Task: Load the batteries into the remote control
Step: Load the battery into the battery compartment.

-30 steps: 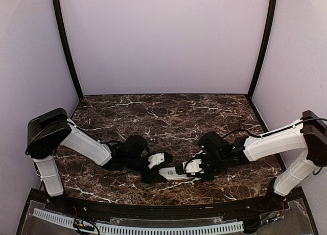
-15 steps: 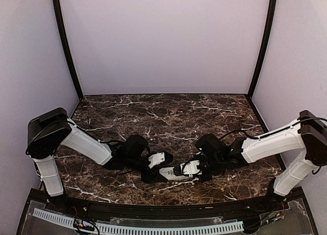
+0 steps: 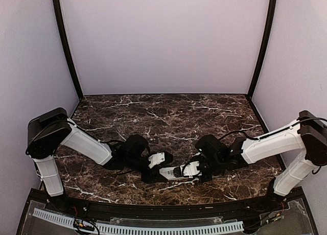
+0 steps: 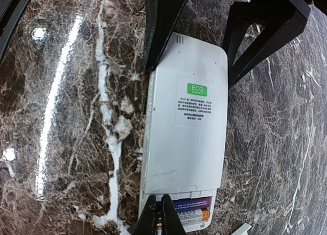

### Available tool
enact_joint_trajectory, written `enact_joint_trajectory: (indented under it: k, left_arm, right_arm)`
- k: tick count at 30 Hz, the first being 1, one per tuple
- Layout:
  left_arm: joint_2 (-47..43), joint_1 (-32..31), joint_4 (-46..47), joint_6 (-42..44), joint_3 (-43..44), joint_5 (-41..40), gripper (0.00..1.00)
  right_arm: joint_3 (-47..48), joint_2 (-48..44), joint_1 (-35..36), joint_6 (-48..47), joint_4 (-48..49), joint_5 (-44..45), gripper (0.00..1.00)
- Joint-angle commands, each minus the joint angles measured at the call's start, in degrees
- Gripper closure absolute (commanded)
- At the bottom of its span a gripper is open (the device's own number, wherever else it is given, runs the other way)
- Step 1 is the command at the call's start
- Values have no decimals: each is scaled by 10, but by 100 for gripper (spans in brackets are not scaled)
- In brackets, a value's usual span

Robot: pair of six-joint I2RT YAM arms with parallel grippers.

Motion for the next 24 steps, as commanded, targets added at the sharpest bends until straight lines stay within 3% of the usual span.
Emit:
enact_joint_trajectory:
  k: [1, 5, 10, 24]
  left_arm:
    - [31, -5, -70, -10, -1, 5, 92]
    - [30, -5, -72, -9, -1, 4, 93]
    - [29, -5, -72, -10, 0, 4, 93]
    - [30, -5, -76, -10, 2, -11, 93]
  right_arm:
    - [-19, 51, -22, -19, 17, 90, 97]
    - [-23, 66, -31, -24, 17, 90, 95]
    - [-18, 54, -38, -32, -3, 75, 83]
    - [53, -31, -34, -33, -87, -49, 65]
